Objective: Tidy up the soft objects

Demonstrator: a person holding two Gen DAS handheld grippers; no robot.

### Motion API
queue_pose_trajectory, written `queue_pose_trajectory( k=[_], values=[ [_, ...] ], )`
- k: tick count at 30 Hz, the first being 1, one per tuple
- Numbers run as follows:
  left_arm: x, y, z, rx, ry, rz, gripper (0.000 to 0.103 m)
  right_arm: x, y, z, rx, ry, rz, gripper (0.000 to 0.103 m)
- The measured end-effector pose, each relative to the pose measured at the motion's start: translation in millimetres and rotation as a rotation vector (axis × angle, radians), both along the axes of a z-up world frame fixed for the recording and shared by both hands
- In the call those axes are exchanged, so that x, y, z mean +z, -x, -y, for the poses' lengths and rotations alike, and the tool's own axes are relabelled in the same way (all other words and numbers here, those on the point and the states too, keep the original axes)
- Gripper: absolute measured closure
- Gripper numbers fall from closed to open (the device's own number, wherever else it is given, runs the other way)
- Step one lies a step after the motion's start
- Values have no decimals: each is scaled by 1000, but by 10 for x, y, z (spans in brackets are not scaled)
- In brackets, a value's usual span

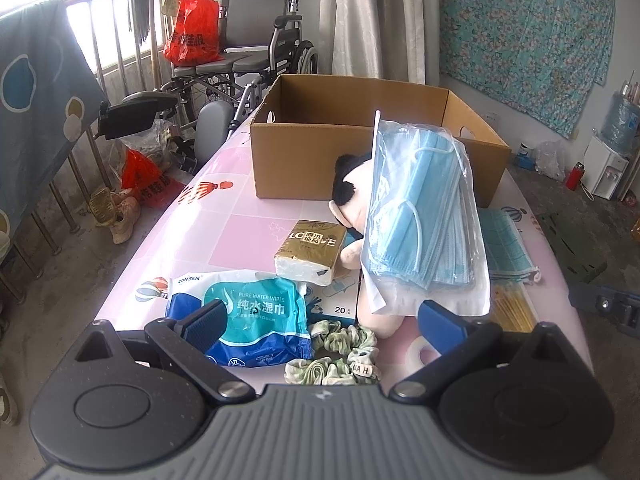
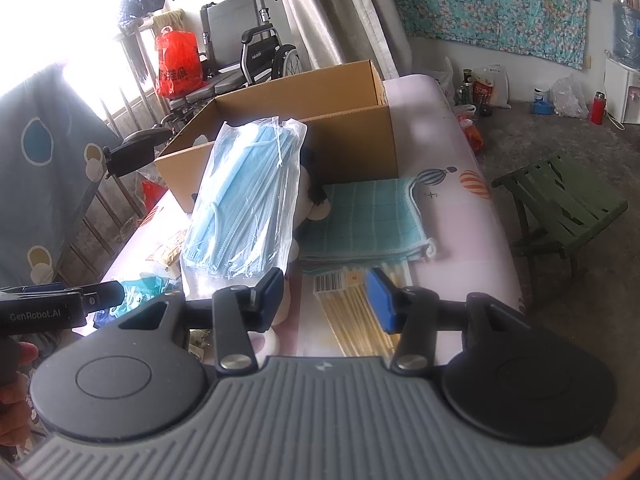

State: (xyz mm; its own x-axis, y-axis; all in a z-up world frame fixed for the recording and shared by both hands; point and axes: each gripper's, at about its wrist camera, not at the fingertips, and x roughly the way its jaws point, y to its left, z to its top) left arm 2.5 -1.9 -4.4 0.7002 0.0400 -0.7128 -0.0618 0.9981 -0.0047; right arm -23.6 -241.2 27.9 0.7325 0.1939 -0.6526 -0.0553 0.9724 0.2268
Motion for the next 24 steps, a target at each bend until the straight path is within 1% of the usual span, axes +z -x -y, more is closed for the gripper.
queue_pose_trajectory(
  k=[11,18,24],
  values=[
    [-3,-27,18,-12,-10,-1,1,-21,-50,12,-9,1,-2,57],
    [-14,-44,-54,-6,5,2,1,-22,-64,-43,-4,18,-8,57],
    [-36,-53,-81,4,10,0,1,-5,-98,-66,-4,10,-3,57]
  ],
)
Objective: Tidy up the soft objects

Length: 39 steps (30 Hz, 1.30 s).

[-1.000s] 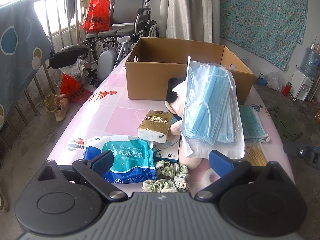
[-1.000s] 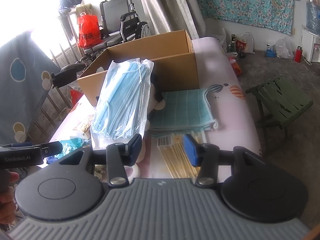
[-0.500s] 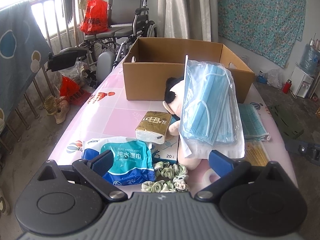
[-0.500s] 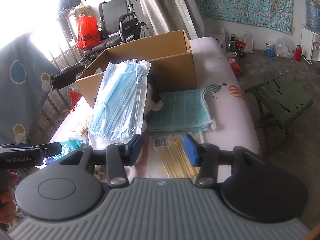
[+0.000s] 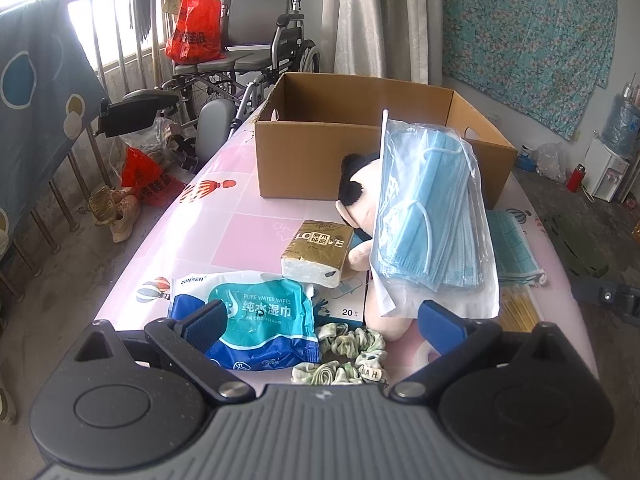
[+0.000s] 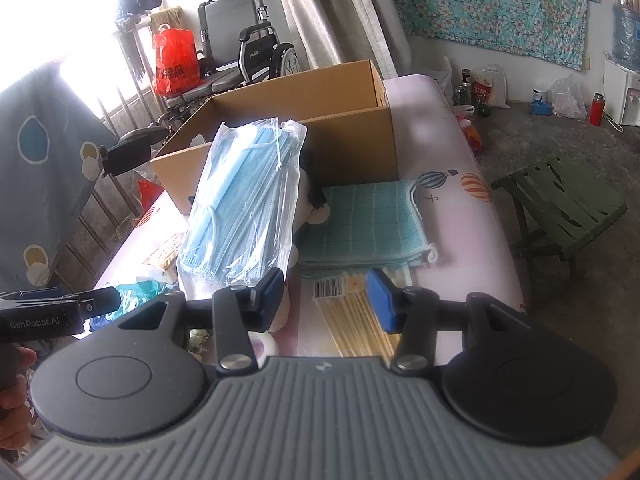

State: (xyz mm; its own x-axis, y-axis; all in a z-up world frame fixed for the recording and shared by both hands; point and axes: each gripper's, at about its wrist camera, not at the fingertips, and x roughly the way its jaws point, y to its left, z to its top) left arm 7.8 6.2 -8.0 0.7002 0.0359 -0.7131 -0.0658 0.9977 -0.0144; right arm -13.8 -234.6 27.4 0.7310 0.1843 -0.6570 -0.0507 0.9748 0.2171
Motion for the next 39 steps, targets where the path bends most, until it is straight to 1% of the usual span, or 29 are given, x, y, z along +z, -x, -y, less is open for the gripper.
queue_pose_trajectory(
  k=[11,21,24,28,31,33,36,39],
  values=[
    [-19,-10,134,-28,-23,-10,1,-48,-7,58,-1,-14,-13,57],
    [-19,-16,74,-24,-9,-6,1,-11,-19,-3,5,-6,-3,57],
    [-8,-18,57,-22,-3,-3,1,-18,-36,-30,10,-25,-10,57],
    [13,-19,72,-25,-14,0,1,18,-39,-60,25,-24,3,57],
    [6,-20,99,-21,-27,-2,1,16,-21,-5,17,-42,9,55],
    [-6,-22,124,-21,-29,-5,1,4,-7,0,47,-19,6,50],
    [-4,-24,168,-27,-35,-9,1,9,51,-20,82,13,16,49],
    [25,-15,212,-42,-36,-2,1,-5,44,1,70,-1,11,48]
  ],
)
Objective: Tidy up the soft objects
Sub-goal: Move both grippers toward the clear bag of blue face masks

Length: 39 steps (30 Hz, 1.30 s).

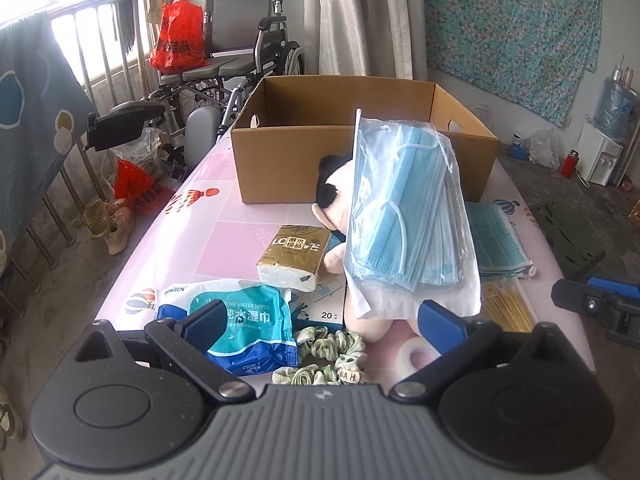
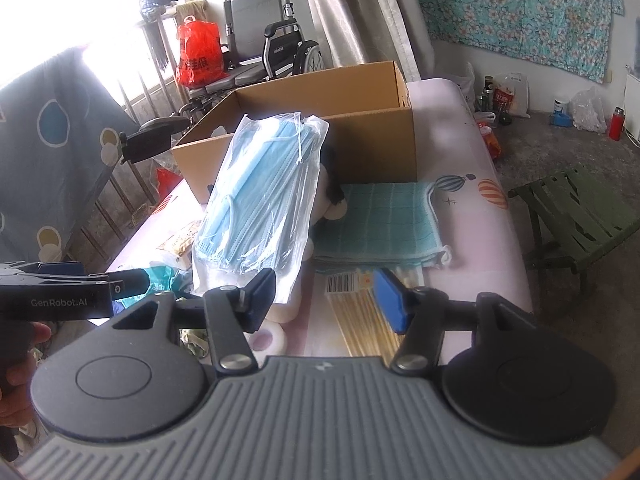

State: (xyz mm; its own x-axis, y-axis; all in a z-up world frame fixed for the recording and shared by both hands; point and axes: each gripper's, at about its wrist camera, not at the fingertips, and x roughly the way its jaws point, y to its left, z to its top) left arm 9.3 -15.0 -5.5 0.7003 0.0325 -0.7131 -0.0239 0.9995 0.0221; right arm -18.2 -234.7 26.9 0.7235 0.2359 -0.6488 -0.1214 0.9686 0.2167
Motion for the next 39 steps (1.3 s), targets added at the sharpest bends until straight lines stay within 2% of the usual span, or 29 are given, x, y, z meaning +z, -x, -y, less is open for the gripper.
queue_pose_trajectory(
  k=[3,9,14,20,31,39],
  values=[
    [35,25,26,-12,8,13,1,9,-17,21,-26,-10,-18,48],
    [27,89,-14,-25,30,21,1,102,26,-20,-31,2,14,48],
    [45,113,-61,-31,62,26,1,111,45,-114,-14,-21,3,48],
    [67,102,-41,-29,47,27,1,149,57,-186,6,-35,17,48],
    [5,41,142,-32,-32,5,1,-3,125,-120,19,-126,-16,48],
    [7,65,51,-24,25,13,1,33,33,-125,27,-115,-17,48]
  ],
)
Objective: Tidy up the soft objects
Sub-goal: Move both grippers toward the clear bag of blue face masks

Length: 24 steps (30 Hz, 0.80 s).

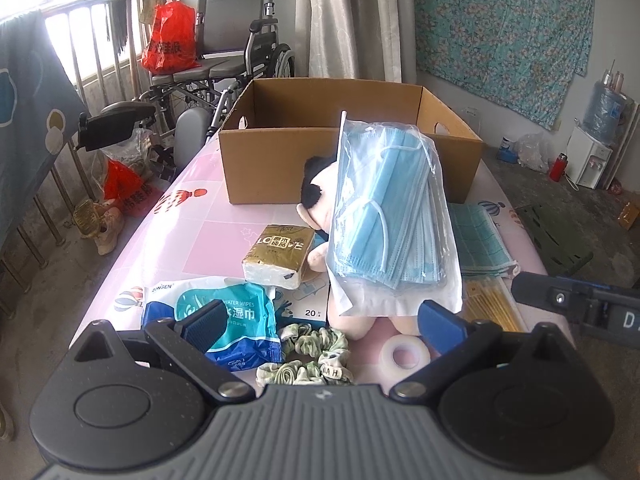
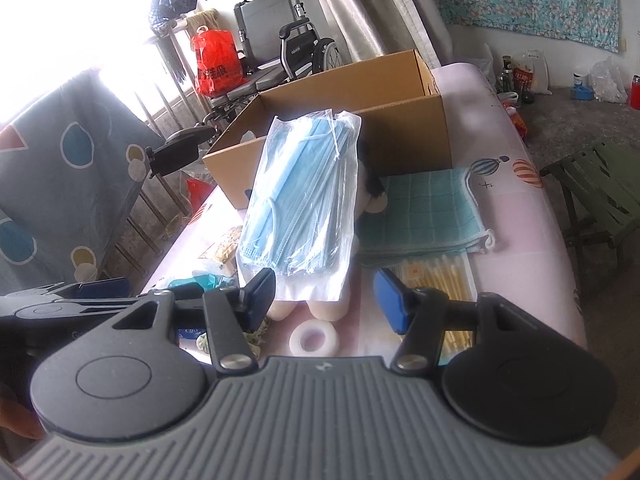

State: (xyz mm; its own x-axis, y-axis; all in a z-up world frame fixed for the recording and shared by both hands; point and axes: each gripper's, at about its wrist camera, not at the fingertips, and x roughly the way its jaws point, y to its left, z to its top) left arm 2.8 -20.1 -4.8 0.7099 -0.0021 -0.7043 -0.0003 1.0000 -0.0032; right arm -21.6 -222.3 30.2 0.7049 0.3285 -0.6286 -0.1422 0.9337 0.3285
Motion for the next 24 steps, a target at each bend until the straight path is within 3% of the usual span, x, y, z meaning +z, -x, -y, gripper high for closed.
queue_pose_trajectory(
  k=[13,20,24],
  values=[
    [-88,-27,-343,31,110,-14,1,-17,-124,-110,-38,-55,-45,48],
    [-148,-216,-362,38,169,-37,3,109,-434,43,-51,-141,28,48],
    [-186,-344,-223,-12,215,-34,4,171,-739,182,-26,-157,52,38]
  ],
)
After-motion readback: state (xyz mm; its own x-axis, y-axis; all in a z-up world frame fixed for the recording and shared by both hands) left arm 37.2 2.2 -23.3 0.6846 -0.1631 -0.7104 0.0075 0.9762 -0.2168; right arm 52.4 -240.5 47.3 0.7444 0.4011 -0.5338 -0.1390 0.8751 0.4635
